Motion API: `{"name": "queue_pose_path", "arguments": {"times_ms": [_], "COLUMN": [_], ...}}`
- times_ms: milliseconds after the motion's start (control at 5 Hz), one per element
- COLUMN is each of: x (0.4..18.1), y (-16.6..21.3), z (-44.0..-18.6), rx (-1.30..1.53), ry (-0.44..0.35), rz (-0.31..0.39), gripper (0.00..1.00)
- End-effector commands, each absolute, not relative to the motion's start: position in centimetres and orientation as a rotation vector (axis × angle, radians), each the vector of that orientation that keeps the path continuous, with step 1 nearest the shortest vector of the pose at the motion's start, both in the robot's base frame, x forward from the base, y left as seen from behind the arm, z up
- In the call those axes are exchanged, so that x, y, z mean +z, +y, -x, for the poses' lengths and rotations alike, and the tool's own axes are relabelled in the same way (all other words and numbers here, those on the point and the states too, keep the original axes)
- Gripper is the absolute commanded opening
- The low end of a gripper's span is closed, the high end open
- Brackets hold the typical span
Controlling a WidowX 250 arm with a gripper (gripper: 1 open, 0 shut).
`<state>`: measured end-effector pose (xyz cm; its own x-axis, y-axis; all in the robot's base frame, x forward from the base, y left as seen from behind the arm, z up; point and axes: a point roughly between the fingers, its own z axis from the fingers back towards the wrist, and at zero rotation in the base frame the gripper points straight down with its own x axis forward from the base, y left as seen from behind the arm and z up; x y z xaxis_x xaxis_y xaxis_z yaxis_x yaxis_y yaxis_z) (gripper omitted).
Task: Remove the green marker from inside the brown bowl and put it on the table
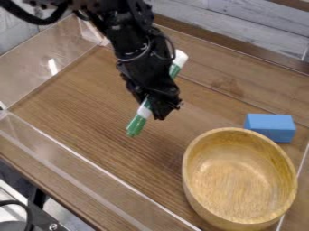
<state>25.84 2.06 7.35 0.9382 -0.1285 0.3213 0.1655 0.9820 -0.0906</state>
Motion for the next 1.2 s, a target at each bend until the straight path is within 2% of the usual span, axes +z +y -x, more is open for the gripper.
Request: {"name": "queue_pose_path", "arguments": {"times_ms": [0, 200, 400, 1000], "x": [7.4, 6.9, 6.4, 5.6], "y": [2.6, 2.7, 2.7, 2.2], "z": [-26.3, -26.5, -26.5, -26.9], "rx": [-0.144, -0.14, -0.137, -0.129], "ry": [-0.338, -0.33, -0.324, -0.308], "rz": [0.103, 0.102, 0.102, 0.109], "gripper": [0.0, 0.0, 1.0, 1.0]}}
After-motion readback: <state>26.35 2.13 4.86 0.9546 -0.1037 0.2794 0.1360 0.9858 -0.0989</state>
